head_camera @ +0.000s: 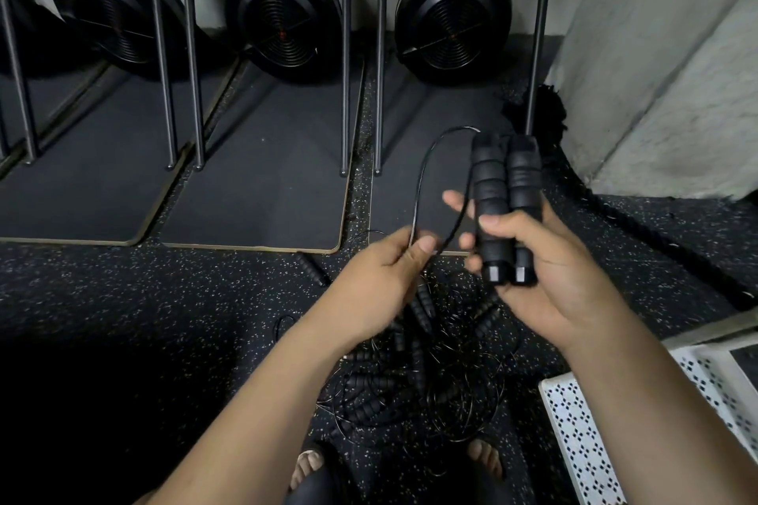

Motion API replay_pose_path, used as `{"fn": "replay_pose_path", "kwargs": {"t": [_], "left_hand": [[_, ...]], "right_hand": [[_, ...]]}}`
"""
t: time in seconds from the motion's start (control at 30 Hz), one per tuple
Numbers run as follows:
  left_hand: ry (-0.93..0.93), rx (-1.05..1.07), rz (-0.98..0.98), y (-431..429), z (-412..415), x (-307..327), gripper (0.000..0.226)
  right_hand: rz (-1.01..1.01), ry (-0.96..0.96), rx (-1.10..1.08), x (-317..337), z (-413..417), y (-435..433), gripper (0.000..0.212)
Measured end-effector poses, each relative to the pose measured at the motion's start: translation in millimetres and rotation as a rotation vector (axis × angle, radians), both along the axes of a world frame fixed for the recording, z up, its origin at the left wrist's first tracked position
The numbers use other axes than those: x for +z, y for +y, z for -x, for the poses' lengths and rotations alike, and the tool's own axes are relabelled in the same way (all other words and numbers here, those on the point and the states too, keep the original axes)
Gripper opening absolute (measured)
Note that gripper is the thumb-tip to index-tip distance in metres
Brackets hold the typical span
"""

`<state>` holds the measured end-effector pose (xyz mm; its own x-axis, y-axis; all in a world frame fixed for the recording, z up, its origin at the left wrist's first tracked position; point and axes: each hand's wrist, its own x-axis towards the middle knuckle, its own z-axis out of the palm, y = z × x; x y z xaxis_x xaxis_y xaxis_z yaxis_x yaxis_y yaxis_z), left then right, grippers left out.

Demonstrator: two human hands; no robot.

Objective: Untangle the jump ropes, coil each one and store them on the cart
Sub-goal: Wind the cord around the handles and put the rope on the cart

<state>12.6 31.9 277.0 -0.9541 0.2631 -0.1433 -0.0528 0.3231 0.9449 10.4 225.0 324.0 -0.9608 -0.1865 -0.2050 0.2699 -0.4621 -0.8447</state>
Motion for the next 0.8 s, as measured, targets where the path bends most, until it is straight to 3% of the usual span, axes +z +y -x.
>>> {"fn": "replay_pose_path", "kwargs": {"t": [0.27,0.43,0.5,0.6,0.67,0.8], "left_hand": [[-0.111,-0.237,0.208,16.5,-14.1,0.3,0.047],[-0.122,-0.21,0.169,13.9,-10.4,4.7,0.046],[-0.103,-0.209,0.199,9.4,-9.7,5.5,0.048],[-0.019,-0.219,0.253,-0.4,-5.2,3.0,0.038],[0.014,-0.199,0.266,-7.0,-1.0,3.6,0.028],[0.125,-0.075,0.301,-20.5,2.0,12.8,0.041]], "right_hand": [[-0.005,-0.072,0.136,-2.0,-3.1,-7.8,0.069],[0.001,-0.091,-0.018,-1.7,2.7,4.8,0.065],[-0.1,-0.075,-0.047,-4.1,5.5,11.1,0.059],[-0.418,0.005,-0.077,-11.7,7.6,19.6,0.059],[-0.61,0.031,-0.054,-17.5,7.8,24.9,0.071],[-0.793,-0.01,0.126,-23.5,5.4,27.4,0.089]]}}
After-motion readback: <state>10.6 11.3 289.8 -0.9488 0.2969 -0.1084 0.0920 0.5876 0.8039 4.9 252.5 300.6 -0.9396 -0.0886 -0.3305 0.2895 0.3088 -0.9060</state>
